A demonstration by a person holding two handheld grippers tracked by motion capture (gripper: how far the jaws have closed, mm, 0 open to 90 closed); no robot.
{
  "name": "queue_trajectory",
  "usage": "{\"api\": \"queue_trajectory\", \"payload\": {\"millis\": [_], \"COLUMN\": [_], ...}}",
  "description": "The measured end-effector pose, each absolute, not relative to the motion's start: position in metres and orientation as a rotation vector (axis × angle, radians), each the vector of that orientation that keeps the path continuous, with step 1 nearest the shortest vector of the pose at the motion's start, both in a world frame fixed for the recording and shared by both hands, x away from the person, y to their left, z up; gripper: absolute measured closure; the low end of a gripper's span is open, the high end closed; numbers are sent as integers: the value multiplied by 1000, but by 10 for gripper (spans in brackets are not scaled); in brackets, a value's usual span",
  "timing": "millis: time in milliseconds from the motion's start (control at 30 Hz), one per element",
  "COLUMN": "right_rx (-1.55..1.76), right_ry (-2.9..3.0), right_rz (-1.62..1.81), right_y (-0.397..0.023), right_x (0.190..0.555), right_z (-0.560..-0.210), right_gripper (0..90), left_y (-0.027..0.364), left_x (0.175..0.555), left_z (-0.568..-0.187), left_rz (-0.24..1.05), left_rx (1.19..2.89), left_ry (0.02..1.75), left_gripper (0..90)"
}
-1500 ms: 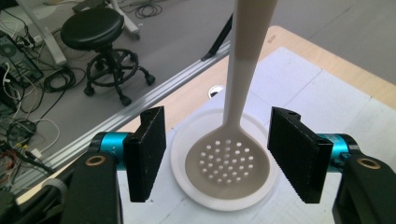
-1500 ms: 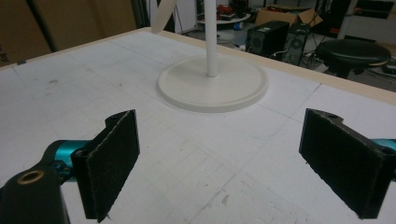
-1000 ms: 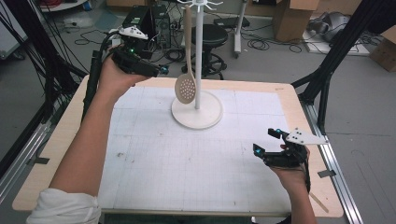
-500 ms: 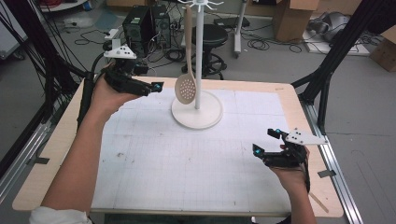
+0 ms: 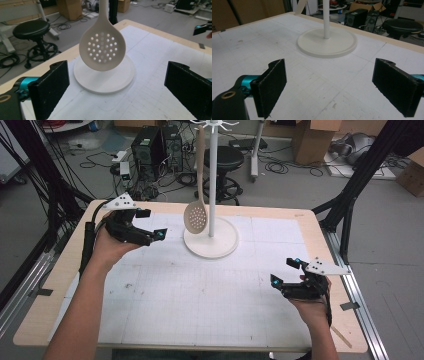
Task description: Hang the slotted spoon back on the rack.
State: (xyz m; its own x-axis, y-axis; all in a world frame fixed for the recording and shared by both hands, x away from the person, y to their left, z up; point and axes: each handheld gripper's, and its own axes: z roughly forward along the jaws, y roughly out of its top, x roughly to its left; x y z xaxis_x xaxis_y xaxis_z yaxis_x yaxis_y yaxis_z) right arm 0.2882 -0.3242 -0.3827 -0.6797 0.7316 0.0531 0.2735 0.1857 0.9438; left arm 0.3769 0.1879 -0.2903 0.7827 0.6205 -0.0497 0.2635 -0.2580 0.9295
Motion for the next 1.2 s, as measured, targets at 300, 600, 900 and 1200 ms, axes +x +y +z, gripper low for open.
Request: {"api": "queue_trajectory", "payload": {"millis": [300, 600, 900, 1200], "right_rx": [942, 944, 940, 935], "right_ry": [2060, 2065, 2065, 2081], "right_rz": [1498, 1504, 1503, 1480], "right_y": [-325, -325, -324, -320], "right_x": [289, 292, 291, 292], "right_z": [-384, -385, -385, -386], "right_gripper": [110, 110, 111, 110], "left_y": [202, 212, 226, 231], "left_x": [355, 326, 308, 309], "left_z": [-317, -347, -360, -376], "left_rz": [359, 349, 396, 378], "left_rx": [1799, 1729, 1686, 1717], "left_ry": [654, 630, 623, 650], "left_gripper": [57, 57, 57, 57]}}
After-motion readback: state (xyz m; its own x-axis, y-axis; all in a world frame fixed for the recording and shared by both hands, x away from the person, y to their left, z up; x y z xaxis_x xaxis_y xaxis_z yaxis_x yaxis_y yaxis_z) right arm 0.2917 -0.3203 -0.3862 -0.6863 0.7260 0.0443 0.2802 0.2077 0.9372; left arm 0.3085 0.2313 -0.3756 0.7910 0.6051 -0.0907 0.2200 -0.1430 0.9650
